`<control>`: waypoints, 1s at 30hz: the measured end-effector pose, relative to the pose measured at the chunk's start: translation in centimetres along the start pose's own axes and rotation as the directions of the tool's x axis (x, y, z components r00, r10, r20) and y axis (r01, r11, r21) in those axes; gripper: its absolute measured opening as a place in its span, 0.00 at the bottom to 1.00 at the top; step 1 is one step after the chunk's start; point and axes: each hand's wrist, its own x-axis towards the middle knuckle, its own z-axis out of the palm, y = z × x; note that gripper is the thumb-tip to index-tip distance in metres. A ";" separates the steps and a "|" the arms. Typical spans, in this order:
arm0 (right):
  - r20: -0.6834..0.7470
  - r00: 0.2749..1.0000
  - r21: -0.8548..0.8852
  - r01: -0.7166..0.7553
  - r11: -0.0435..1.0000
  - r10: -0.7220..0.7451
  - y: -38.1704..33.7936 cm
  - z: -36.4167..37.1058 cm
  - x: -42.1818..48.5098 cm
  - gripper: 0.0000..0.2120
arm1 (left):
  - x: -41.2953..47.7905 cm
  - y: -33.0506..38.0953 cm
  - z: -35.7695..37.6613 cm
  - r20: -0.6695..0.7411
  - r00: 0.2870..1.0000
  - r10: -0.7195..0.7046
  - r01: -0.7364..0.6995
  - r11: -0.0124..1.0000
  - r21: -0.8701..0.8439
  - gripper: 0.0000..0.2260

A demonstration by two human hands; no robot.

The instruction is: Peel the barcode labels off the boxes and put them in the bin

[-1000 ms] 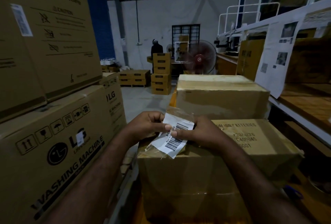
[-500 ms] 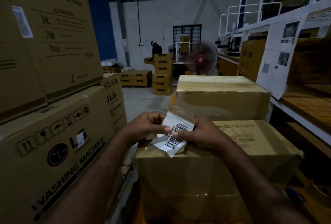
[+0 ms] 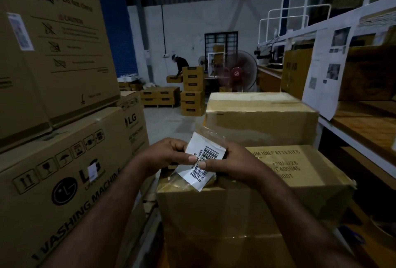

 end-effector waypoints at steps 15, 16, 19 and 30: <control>0.029 1.000 0.001 -0.001 1.000 0.001 -0.5 -0.7 -0.4 0.07 | -0.2 0.8 0.5 0.001 0.999 -0.042 0.042 0.995 -0.094 0.14; 0.039 0.999 0.016 0.001 1.000 -0.002 -0.6 -0.7 -0.5 0.07 | -0.3 0.9 0.5 -0.007 0.999 -0.039 0.038 0.996 -0.084 0.14; 0.042 0.999 0.133 0.010 0.991 -0.016 -1.0 -0.6 -0.8 0.08 | -0.4 1.2 0.4 -0.064 0.998 -0.020 0.016 0.998 -0.064 0.15; -0.082 0.997 0.178 0.018 0.984 -0.003 -0.8 -0.4 -1.0 0.33 | -2.2 4.3 0.3 -0.212 0.976 0.045 -0.067 0.993 -0.100 0.11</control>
